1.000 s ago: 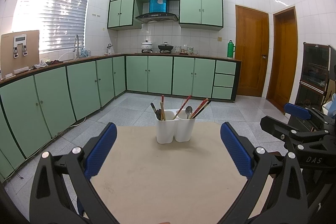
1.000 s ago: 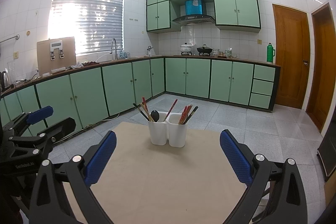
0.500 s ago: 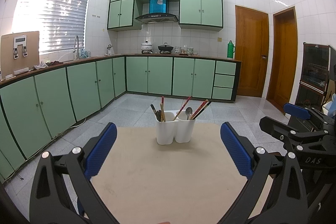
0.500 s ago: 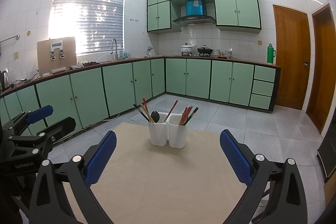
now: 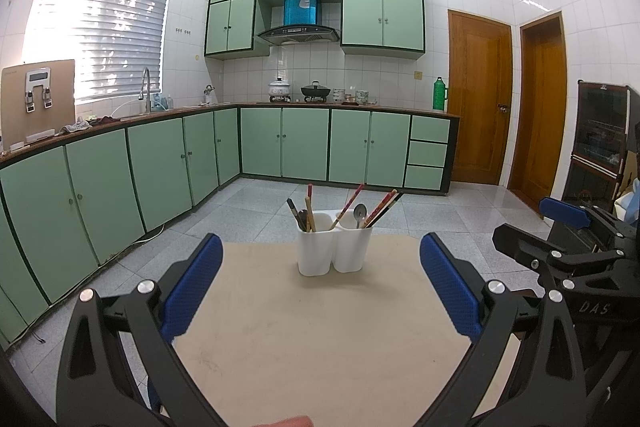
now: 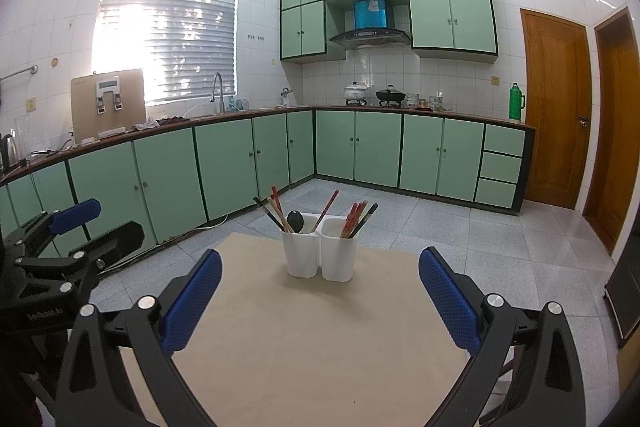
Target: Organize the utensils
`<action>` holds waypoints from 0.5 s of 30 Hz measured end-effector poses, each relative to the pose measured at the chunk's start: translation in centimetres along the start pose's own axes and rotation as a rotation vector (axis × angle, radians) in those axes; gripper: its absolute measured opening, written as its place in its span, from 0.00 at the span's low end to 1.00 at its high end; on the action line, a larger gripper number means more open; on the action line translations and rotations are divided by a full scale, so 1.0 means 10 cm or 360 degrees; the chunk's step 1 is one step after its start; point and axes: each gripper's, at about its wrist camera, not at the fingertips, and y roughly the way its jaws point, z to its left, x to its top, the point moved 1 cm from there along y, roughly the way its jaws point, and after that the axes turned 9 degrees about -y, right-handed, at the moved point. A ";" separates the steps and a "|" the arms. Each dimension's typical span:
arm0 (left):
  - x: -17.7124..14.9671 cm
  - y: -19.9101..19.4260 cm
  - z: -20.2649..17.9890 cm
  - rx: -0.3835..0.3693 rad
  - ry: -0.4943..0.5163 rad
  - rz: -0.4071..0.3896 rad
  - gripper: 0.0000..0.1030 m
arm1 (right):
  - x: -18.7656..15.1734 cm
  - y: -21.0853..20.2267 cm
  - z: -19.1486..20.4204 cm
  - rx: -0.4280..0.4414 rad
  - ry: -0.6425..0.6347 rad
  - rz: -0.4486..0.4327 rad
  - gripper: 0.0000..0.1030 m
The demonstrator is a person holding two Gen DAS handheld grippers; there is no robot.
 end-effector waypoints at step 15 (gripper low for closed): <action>0.02 0.02 -0.02 -0.0008 -0.0002 0.0002 0.93 | -0.05 0.04 -0.03 0.0000 0.0002 0.0012 0.94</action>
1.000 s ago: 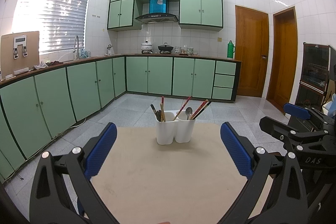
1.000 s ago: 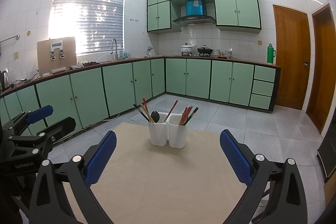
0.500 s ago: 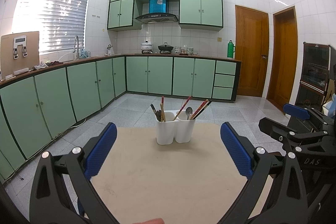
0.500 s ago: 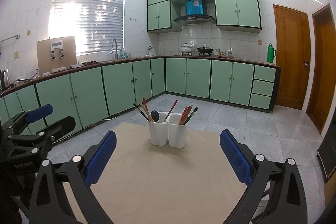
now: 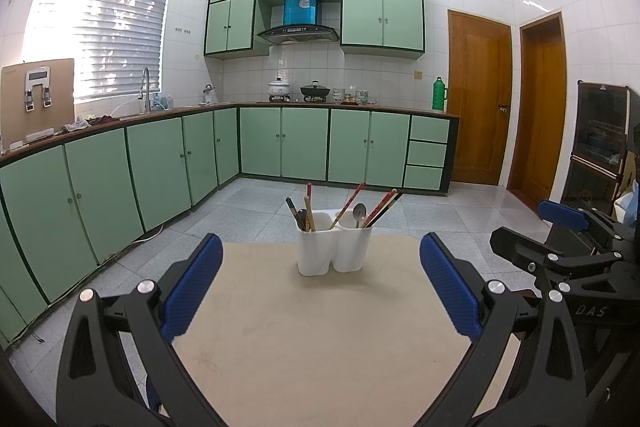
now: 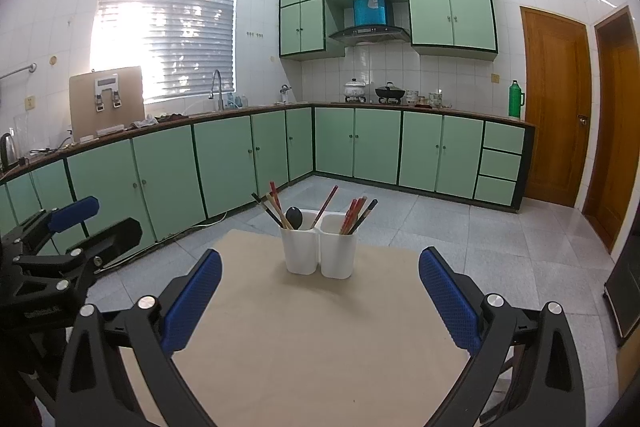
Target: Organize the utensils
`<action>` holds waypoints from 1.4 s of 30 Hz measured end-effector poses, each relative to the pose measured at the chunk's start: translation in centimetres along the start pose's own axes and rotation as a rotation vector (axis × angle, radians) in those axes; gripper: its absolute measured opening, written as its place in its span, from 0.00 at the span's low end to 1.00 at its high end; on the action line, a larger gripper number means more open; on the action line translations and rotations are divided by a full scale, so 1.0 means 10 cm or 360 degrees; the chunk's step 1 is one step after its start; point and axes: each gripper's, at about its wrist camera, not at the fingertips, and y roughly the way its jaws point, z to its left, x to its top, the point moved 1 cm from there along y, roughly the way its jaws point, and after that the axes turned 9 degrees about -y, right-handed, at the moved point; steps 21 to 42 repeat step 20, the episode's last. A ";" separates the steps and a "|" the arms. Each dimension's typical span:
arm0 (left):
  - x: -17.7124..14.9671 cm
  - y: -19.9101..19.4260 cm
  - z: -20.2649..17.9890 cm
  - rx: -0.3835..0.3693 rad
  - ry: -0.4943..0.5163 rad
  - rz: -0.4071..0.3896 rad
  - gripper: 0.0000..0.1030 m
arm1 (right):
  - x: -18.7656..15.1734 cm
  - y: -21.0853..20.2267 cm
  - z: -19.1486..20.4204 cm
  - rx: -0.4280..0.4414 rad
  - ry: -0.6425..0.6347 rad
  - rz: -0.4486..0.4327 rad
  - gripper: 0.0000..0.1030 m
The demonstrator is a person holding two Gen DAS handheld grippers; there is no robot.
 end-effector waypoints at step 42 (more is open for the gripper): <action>0.00 0.05 0.03 0.0008 -0.0016 0.0017 0.93 | -0.06 0.05 -0.01 -0.0001 0.0000 0.0014 0.94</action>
